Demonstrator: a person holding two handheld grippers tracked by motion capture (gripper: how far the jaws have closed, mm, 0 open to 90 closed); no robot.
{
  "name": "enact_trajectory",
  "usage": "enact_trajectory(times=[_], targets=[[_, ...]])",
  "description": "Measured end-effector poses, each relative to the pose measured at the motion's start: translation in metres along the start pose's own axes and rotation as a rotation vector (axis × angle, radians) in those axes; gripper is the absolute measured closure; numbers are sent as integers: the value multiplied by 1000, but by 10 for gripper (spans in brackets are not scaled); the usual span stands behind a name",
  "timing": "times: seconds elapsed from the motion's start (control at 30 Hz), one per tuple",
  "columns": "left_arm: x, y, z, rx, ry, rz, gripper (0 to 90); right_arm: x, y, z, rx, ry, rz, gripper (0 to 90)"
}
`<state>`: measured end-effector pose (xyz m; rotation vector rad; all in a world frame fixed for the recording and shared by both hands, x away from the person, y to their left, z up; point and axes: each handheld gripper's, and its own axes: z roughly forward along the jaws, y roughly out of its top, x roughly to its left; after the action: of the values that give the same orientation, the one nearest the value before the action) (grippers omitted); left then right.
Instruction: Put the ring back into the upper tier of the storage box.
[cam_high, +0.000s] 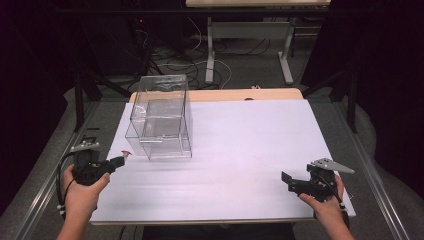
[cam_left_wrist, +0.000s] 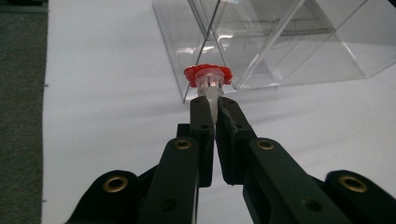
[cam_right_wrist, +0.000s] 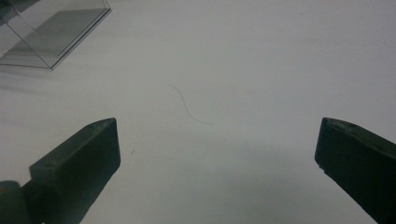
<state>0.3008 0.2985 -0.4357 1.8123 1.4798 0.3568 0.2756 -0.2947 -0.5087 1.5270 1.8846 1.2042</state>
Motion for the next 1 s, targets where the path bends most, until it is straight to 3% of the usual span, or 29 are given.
enact_trajectory(times=[0.43, 1.0], targets=[[-6, 39, -22, -31, 17, 39, 863, 0, 0, 0, 6, 2, 2, 0], [-22, 71, -42, -46, -22, 80, 863, 1, 0, 0, 0, 5, 7, 0]])
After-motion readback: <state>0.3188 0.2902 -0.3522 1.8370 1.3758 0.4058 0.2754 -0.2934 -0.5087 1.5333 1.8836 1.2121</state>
